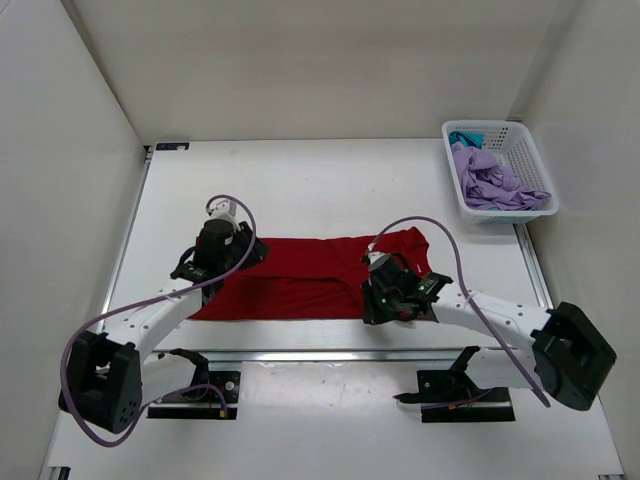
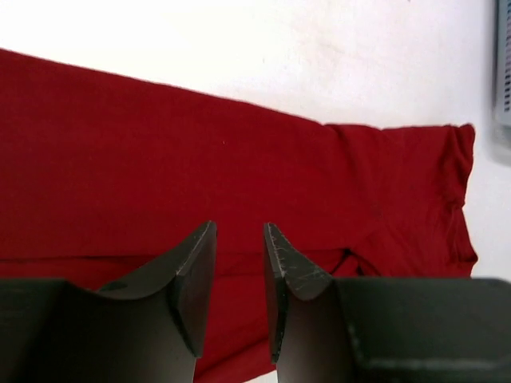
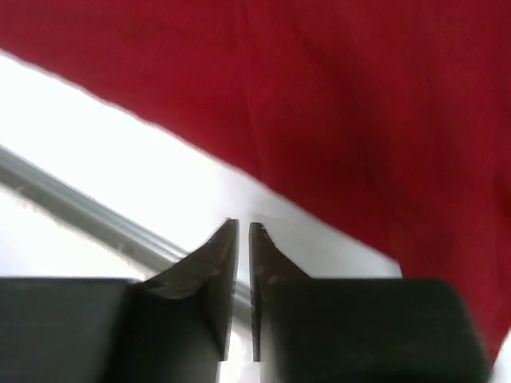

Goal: Fold and stack the t-shirts
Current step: Fold the other side of the tshirt into a rectangle

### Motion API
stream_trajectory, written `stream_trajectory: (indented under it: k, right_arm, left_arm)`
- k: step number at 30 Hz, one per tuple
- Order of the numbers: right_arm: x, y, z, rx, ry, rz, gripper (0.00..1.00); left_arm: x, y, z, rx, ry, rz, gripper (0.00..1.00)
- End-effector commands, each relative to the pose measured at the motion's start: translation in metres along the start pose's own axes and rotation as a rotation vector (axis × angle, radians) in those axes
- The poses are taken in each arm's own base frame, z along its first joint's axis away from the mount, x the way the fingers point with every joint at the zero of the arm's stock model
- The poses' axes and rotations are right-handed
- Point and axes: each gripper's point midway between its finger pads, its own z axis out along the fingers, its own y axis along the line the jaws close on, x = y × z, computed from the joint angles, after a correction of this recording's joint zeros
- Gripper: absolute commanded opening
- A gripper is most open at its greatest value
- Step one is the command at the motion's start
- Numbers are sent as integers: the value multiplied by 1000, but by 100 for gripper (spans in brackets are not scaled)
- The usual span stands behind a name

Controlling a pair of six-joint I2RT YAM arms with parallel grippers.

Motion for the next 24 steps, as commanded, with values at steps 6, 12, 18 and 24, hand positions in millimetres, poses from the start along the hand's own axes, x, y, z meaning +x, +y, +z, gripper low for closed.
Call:
stream_trajectory:
  k: [6,12,18,24]
  right_arm:
    - [-57,2,19,40,-136,-84,33]
    - [-59,-15,30,142,-102,-98,33]
    - [-73,-21,19,149,-141,-66,9]
    - [-81,13,-14,-211,-113,-9,0]
  left_arm:
    - [13,2,2,27,25,0,42]
    - [13,3,3,27,32,-6,41]
    - [6,-2,4,47,8,-10,40]
    - [2,-6,5,54,15,-20,41]
